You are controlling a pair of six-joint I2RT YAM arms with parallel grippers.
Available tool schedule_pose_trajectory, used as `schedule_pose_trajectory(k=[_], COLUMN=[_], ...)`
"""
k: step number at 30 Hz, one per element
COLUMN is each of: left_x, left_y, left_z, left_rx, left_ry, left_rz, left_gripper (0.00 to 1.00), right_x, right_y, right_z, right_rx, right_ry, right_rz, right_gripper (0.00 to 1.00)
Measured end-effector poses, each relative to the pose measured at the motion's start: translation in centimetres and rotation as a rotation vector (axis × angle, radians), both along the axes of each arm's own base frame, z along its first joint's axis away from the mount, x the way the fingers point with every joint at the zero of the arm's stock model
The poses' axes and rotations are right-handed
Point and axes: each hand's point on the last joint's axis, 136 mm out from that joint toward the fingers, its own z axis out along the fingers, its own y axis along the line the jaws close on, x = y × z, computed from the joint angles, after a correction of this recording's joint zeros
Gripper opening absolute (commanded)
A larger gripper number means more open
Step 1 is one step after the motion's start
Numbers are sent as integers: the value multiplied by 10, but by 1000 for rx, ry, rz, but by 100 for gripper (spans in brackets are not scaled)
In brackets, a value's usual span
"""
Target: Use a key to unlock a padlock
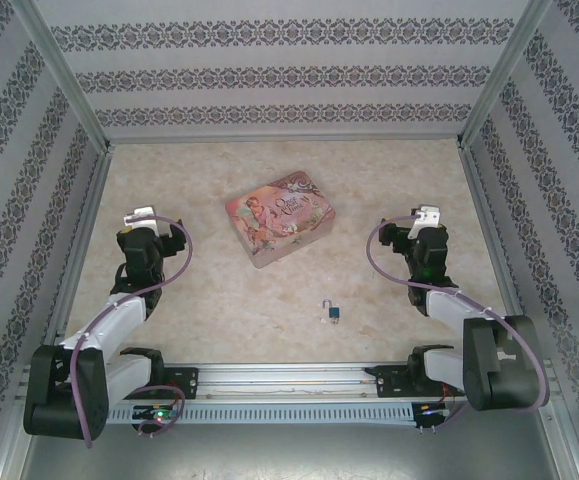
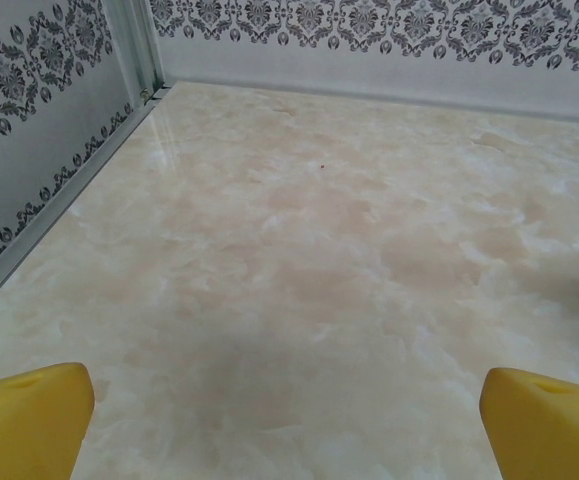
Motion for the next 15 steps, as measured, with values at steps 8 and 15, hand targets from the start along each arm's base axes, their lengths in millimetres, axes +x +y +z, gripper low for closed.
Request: schedule_pose_trajectory(k=[8,15], left_x=[2,3], left_y=[1,0], left_z=[-3,-4], left_rx=[-4,-10], left_ry=[2,5], left_rz=[-3,-12], left_gripper=[99,99], right_x=[1,6], right_y=[1,3], right_z=[-2,-8], right_rx=[-30,-54], right_ry=[-37,-48], right_rz=[13,36], right_gripper=[98,98])
